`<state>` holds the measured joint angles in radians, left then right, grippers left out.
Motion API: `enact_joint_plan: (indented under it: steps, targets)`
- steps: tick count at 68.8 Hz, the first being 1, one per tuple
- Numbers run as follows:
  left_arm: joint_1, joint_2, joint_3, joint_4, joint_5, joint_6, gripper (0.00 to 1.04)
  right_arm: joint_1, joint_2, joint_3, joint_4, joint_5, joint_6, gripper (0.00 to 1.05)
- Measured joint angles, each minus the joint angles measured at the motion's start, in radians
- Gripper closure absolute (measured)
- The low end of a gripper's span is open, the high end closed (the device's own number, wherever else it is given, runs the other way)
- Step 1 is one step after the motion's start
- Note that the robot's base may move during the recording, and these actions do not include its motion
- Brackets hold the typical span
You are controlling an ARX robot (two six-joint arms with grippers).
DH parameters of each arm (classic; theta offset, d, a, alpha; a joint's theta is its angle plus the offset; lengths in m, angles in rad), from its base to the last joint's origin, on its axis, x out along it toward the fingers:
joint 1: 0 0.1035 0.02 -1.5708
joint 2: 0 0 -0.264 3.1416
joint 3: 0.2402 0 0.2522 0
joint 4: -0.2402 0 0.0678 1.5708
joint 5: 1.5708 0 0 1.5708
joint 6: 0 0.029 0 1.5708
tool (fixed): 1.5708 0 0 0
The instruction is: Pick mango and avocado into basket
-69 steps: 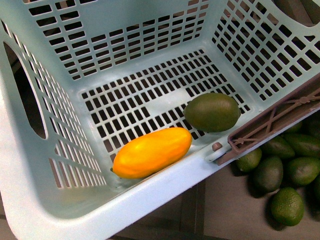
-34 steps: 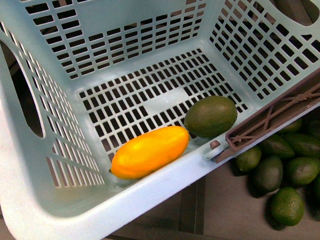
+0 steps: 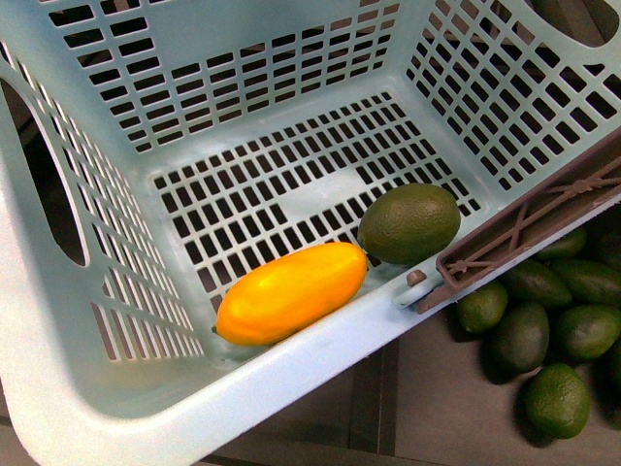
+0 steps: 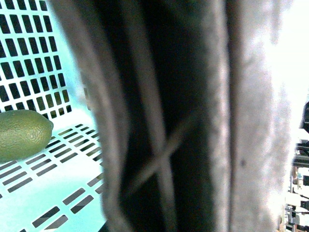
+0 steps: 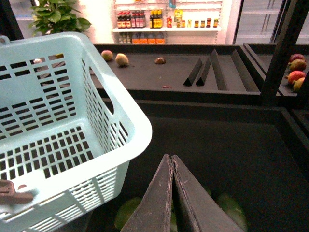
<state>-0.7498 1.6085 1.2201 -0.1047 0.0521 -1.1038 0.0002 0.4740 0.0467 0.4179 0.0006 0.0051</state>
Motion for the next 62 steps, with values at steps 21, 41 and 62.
enact_joint_plan:
  steps: [21, 41, 62]
  targets:
    - [0.000, 0.000, 0.000, 0.000, 0.000, 0.000, 0.92, 0.000, -0.146, -0.029, -0.089, 0.000, 0.000, 1.03]
    - [0.000, 0.000, 0.000, 0.000, 0.000, 0.000, 0.92, 0.000, -0.241, -0.029, -0.185, 0.000, 0.000, 1.03]
    - [0.000, 0.000, 0.000, 0.000, 0.001, -0.001, 0.92, 0.000, -0.443, -0.029, -0.406, 0.000, -0.001, 1.03]
